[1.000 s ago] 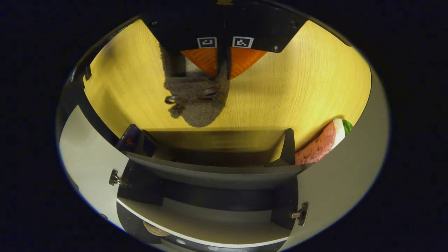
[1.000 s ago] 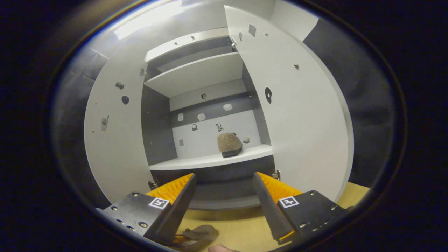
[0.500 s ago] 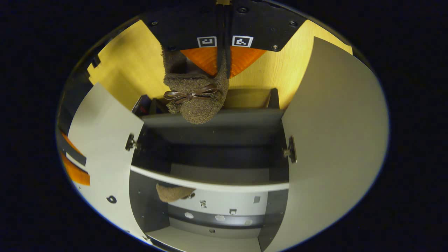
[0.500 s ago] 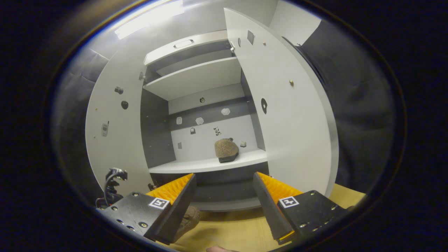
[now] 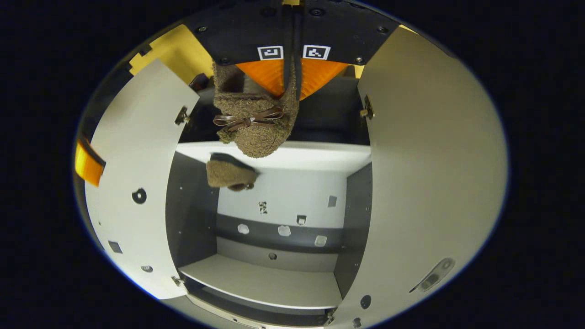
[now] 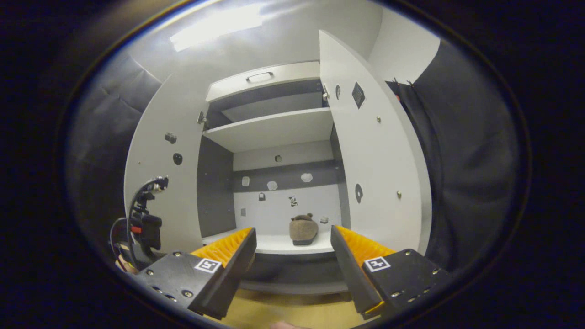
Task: Grab one shoe with the right hand and put it into the shoe cabinet, grab the other shoe with the left hand and put it into the shoe cabinet; then close the right door with the right hand and the left door with the left hand.
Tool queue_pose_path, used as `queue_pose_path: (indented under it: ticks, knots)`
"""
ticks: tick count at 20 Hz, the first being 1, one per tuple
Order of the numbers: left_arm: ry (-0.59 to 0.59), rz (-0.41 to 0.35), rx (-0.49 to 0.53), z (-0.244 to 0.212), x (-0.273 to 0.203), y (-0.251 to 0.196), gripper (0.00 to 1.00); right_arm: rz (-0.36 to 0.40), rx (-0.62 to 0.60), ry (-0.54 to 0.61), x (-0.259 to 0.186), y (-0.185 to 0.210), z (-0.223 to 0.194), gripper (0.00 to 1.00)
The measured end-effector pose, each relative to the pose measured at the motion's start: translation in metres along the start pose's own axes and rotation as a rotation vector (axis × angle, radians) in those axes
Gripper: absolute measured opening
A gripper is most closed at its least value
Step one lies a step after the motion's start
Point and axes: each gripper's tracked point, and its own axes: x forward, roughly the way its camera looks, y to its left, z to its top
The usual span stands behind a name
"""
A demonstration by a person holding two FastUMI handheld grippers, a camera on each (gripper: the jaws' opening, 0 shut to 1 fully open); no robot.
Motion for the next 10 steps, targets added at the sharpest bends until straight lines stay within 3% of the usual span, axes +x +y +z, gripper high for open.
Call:
queue_pose_path:
  ticks: [7,10]
  knots:
    - [-0.21,0.078,0.018,0.133,0.04,-0.003,0.01,0.057,0.025,-0.066,-0.005,-0.001,0.018,0.98]
    - [-0.238,0.115,0.019,0.161,0.063,0.001,0.01,0.057,0.018,-0.074,-0.008,-0.004,0.018,0.98]
